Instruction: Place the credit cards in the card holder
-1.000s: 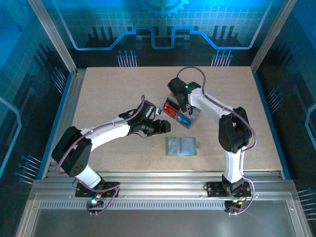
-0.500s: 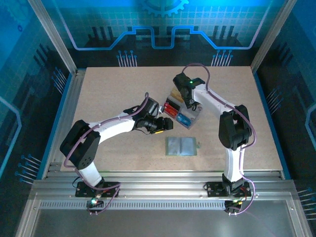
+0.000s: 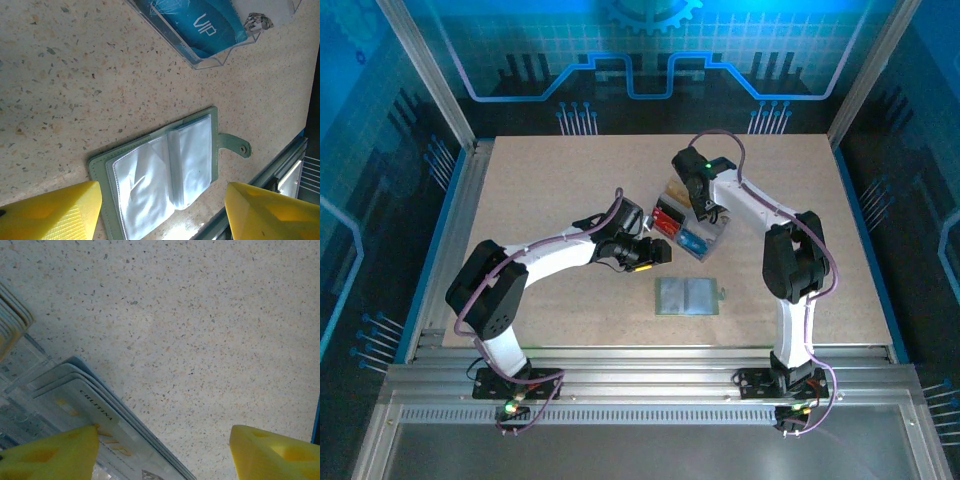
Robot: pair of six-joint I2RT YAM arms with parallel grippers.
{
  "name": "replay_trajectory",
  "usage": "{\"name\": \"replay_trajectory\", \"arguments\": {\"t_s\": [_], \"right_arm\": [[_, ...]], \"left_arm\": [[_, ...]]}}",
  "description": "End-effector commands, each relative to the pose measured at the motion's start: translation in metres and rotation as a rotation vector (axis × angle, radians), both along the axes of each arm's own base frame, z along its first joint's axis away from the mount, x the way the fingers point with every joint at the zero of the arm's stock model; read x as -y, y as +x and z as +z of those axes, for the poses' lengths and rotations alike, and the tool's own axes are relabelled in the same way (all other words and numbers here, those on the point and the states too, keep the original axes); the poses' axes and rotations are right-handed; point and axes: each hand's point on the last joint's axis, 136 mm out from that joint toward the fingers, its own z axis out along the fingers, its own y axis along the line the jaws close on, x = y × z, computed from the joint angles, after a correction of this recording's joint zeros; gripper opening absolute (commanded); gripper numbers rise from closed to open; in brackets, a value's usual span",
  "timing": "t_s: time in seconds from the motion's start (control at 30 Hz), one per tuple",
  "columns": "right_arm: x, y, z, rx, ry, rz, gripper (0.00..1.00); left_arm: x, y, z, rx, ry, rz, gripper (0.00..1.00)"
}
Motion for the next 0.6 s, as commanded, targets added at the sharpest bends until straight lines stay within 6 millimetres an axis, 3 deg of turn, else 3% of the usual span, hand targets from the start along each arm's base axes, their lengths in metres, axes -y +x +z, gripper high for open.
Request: {"name": "replay_trajectory", "arguments": {"t_s": [0.0,0.23,0.57], "right_arm": [[0.001,0.007,-0.004,-0.016,0.016,0.003,0.71],[0.009,0.01,-0.006,-0.018,-0.005,-0.009,0.68],[0.015,0.013,0.021,0.044,-0.029,-0.016,0.61]], "left_arm": [[0.002,0.002,0.007,-0.001,-0.018,-0.017,0.67],[0.002,0.003,0.006,-0.002,-0.016,-0.015,0.67],[0.001,0.004,0.002,-0.01,-0.012,-0.009,0.67]]}}
